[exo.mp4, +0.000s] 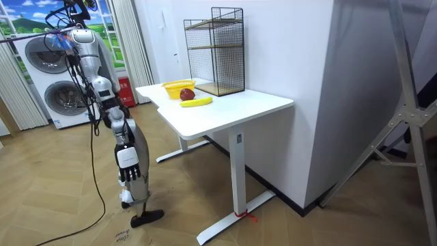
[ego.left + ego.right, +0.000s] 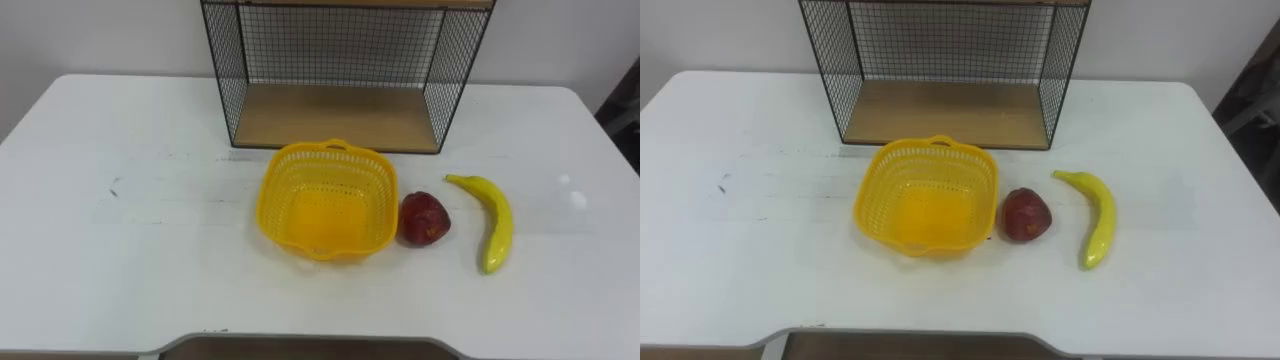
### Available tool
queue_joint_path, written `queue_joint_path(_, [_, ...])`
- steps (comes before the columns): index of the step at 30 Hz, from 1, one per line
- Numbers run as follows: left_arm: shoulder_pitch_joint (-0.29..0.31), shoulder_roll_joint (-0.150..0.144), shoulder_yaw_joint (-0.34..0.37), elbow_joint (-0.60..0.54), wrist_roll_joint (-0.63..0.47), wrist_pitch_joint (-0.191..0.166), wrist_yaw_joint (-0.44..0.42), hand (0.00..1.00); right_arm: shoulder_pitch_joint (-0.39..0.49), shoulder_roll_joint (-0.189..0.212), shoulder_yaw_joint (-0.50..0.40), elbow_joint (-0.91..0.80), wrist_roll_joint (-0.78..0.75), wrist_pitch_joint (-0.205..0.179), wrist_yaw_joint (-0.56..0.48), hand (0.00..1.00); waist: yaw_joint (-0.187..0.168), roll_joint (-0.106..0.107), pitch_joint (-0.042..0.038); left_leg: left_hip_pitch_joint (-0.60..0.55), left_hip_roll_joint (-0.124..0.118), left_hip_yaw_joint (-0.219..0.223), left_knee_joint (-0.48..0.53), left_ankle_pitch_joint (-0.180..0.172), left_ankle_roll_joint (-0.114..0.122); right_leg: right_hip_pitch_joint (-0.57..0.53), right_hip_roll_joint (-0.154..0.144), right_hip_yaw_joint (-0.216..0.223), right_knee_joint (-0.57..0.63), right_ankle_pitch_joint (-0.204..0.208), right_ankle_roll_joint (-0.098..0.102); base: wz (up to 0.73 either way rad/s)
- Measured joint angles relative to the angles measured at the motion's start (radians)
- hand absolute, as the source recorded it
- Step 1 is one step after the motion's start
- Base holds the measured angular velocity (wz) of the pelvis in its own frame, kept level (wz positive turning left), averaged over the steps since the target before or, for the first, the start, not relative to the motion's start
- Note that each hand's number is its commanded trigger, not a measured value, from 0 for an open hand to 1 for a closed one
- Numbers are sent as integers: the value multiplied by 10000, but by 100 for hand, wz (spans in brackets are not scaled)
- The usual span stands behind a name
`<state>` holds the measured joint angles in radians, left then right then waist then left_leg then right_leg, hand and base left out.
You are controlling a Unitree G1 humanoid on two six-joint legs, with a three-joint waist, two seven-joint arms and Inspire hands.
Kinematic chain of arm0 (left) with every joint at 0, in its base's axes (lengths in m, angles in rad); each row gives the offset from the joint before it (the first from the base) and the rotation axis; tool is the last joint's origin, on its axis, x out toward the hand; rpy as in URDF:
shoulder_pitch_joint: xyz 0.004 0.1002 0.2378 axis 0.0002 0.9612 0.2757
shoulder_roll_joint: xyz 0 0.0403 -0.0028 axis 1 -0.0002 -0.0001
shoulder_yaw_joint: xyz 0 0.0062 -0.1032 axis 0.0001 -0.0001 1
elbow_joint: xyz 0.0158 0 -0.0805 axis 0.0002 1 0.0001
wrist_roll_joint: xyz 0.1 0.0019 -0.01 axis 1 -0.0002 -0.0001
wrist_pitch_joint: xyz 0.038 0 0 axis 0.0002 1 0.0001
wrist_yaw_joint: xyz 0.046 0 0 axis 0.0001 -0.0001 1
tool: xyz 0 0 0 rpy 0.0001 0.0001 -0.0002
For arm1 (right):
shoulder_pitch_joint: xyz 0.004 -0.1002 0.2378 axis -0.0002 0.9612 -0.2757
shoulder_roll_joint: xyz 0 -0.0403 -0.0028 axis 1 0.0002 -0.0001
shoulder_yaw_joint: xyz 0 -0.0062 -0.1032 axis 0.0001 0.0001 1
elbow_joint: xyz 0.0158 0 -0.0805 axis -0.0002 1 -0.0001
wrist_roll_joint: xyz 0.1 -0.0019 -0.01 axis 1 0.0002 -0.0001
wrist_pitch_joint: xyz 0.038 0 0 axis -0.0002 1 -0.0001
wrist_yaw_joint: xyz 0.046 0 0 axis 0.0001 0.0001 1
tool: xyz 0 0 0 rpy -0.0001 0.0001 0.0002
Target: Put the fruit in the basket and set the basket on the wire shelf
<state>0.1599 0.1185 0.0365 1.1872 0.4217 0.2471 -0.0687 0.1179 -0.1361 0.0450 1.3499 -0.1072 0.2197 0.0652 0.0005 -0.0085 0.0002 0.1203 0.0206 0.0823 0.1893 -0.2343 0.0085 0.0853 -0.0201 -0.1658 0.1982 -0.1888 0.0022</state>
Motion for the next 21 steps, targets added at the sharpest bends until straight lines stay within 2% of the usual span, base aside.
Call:
queue_joint_path(8, [282, -72, 395, -201, -8, -69, 250, 0, 20, 60, -403, 3, 641, -26, -410, 0, -3, -44, -18, 101, 21, 4, -86, -2, -4, 28, 31, 40, -103, -2, -4, 0])
queue_joint_path(13, [294, -139, 503, -194, -402, -179, 955, 0, 41, 101, -701, 5, 1907, -217, -1135, 0, 11, -56, -13, 104, 27, 32, -91, -3, -5, 78, 47, 118, -103, 3, -10, -3])
queue_joint_path(21, [322, -232, 1002, -197, -1186, -622, 1691, 0, 398, 113, -853, -20, 4248, -363, -1782, 0, 12, -88, 0, 122, 31, 111, -139, -8, -10, 12, 59, 171, -84, 3, -8, -1])
